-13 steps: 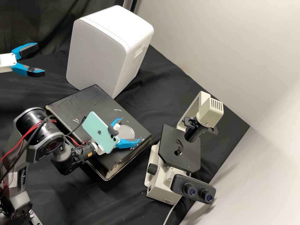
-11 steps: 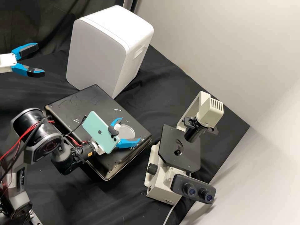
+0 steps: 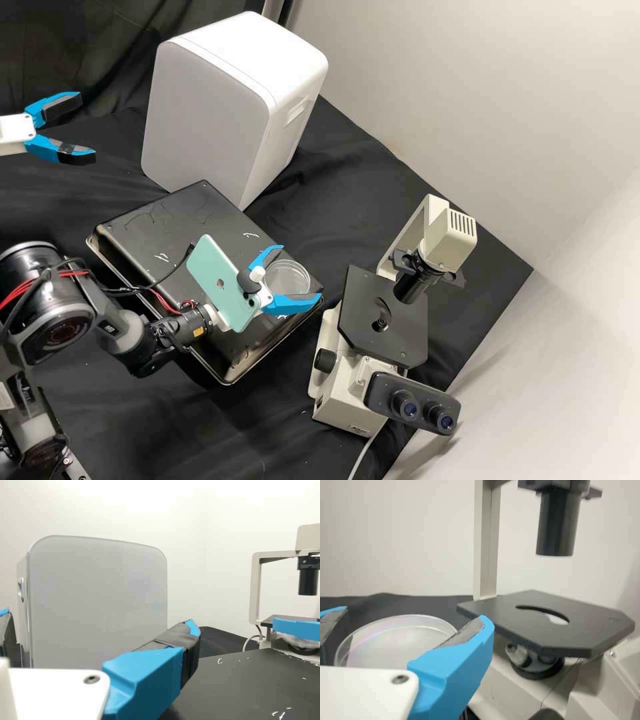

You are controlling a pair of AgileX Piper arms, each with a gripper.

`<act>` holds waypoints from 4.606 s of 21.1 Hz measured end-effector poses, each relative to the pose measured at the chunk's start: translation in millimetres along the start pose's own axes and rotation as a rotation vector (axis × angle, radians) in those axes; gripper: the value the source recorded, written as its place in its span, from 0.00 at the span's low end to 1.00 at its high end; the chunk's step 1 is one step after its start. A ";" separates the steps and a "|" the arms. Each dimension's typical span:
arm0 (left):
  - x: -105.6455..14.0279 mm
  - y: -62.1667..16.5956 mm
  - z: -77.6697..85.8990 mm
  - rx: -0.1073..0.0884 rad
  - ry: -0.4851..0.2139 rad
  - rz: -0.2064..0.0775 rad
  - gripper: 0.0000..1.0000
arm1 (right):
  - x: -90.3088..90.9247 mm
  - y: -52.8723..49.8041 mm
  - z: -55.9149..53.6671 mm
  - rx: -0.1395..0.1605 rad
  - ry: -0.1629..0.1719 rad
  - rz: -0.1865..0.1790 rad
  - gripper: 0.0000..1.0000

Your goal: Place the petri dish on the microscope

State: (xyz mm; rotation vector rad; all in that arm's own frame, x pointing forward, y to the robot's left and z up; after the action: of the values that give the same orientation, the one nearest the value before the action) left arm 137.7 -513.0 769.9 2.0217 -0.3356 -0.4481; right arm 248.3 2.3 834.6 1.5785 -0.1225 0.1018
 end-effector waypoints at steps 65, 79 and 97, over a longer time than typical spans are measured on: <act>1.0 -4.5 2.3 -0.002 -0.010 -0.026 1.00 | 103.6 37.7 40.5 -0.092 -0.180 0.144 0.00; 1.2 -4.0 0.3 0.000 0.003 -0.023 1.00 | 119.0 41.4 53.6 -0.115 -0.252 0.184 0.00; 1.7 -3.2 -2.2 0.013 0.011 -0.018 1.00 | 138.5 42.3 63.6 -0.139 -0.285 0.221 0.00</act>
State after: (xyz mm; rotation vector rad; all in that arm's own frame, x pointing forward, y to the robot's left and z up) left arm 140.4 -510.4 767.8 2.0404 -0.3149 -0.4470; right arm 378.6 -63.6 895.4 1.4296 -0.5172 0.0384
